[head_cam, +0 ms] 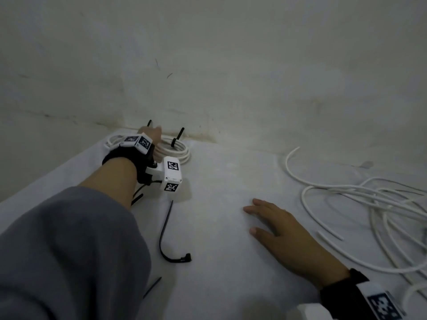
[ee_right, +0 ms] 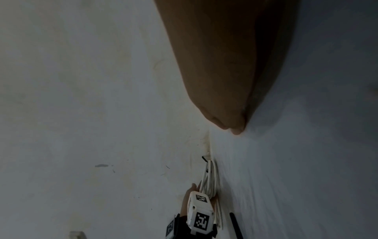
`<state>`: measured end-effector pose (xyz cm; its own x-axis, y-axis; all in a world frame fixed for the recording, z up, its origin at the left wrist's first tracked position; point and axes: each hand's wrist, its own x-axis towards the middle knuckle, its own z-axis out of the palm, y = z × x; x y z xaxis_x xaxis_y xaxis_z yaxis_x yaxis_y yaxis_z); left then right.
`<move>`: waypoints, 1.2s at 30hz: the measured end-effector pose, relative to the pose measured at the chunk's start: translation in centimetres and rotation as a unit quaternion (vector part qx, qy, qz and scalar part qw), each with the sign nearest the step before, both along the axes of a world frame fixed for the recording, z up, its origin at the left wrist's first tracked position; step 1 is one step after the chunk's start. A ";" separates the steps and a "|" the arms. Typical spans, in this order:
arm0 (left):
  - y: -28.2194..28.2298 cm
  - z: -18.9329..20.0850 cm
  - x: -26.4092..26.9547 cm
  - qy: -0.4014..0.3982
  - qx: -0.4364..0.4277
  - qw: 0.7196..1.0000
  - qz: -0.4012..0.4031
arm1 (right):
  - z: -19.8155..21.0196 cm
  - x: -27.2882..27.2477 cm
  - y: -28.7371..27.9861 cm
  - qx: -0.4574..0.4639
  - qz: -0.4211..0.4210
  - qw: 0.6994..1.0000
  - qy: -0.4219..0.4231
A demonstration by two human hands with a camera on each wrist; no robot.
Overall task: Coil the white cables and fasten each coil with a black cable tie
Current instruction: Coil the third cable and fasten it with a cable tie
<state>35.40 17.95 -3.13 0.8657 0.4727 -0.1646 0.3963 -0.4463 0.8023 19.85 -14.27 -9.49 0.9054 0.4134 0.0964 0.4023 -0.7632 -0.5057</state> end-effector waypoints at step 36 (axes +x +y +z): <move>-10.1 8.1 -12.0 -0.126 0.267 0.858 -0.420 | 5.4 -2.6 -4.7 0.145 -0.126 0.981 0.001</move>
